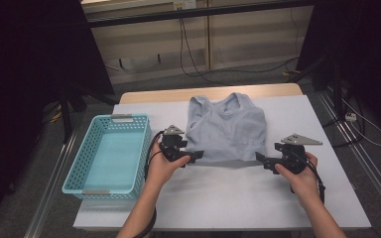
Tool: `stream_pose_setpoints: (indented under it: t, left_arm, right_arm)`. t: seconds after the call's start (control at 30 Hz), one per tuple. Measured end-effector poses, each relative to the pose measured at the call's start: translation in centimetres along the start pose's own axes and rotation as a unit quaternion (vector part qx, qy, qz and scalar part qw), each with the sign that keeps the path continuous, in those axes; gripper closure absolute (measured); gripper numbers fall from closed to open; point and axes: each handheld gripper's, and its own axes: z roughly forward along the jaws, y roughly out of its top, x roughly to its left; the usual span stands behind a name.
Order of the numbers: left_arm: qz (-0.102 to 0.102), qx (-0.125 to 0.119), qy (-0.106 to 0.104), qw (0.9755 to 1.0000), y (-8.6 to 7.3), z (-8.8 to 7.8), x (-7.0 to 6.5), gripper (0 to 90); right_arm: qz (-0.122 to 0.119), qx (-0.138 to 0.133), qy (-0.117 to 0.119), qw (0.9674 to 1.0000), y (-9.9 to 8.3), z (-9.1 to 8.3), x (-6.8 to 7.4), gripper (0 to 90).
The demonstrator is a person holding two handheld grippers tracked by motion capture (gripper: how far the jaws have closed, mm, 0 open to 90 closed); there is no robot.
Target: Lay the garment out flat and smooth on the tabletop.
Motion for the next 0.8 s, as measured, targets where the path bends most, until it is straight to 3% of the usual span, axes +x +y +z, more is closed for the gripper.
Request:
stream_pose_setpoints:
  t: [0.1,0.2,0.3,0.43,0.6,0.8]
  left_arm:
    - [-0.005,0.009,-0.002,0.9999,-0.7,0.1,0.1,18.7]
    - [-0.008,0.012,-0.001,0.9999,-1.2,0.2,0.2,16.9]
    - [-0.001,0.009,0.001,1.0,-1.2,0.1,-0.2,15.1]
    - [0.009,0.014,0.001,0.9999,-1.5,0.4,-0.2,13.2]
    - [0.008,0.013,0.0,0.9999,-1.6,0.6,-0.2,11.0]
    - [0.014,0.019,-0.001,0.9997,-1.6,0.6,-0.4,10.0]
  right_arm:
    - [-0.004,0.006,0.006,1.0,-0.4,0.0,0.0,14.1]
    - [-0.024,0.015,0.005,0.9996,-0.7,-0.3,-0.1,13.1]
    - [-0.032,0.011,0.003,0.9994,-0.8,-0.8,-0.3,12.4]
    - [-0.027,0.004,0.005,0.9996,-0.8,-1.1,-0.5,11.8]
    - [-0.044,0.019,0.0,0.9988,-1.0,-0.8,-0.3,14.3]
    - [-0.037,0.037,0.0,0.9986,-1.2,-0.6,-0.6,17.5]
